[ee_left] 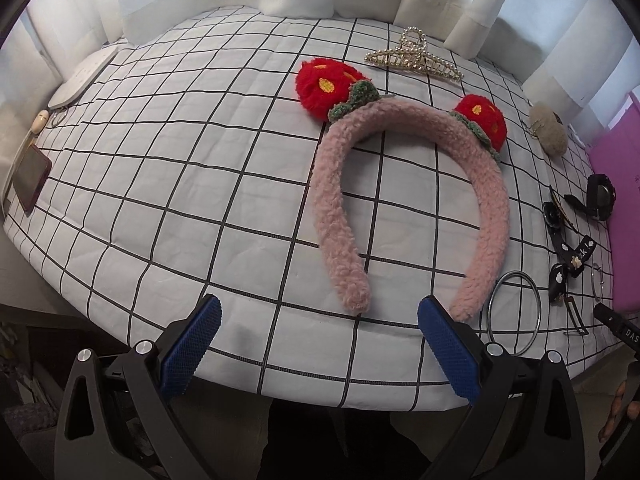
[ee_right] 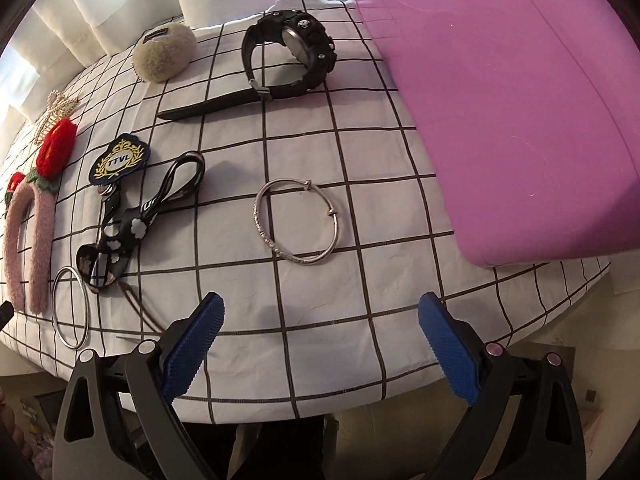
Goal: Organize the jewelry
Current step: 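Grasp the pink strawberry headband with the left tool while the right tool grasps the silver bangle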
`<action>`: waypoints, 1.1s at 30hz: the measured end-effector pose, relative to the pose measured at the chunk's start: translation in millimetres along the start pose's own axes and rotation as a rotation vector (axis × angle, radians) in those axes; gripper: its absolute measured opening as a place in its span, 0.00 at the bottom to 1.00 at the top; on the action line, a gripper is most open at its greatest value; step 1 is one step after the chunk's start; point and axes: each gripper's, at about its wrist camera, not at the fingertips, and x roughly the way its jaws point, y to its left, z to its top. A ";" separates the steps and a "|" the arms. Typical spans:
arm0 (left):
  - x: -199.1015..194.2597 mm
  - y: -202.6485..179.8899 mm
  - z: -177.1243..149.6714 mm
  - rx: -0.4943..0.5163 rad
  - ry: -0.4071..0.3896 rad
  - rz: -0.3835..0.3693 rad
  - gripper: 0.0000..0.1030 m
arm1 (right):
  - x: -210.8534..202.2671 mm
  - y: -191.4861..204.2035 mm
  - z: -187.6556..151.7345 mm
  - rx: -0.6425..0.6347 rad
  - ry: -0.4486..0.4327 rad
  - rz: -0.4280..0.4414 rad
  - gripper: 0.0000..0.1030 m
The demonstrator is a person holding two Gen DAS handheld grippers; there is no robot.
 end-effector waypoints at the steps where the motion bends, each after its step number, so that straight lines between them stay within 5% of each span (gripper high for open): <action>1: 1.5 -0.2 1.3 -0.003 -0.002 0.000 0.94 | 3.1 -0.7 4.1 -0.001 -0.005 -0.013 0.90; 15: 23.0 -5.9 33.5 -0.024 -0.036 0.015 0.94 | 21.0 -17.6 37.7 0.022 -0.062 0.049 0.91; 33: 45.8 -13.3 53.7 0.022 -0.089 0.067 0.95 | 17.1 -8.6 12.2 0.032 -0.152 0.036 0.92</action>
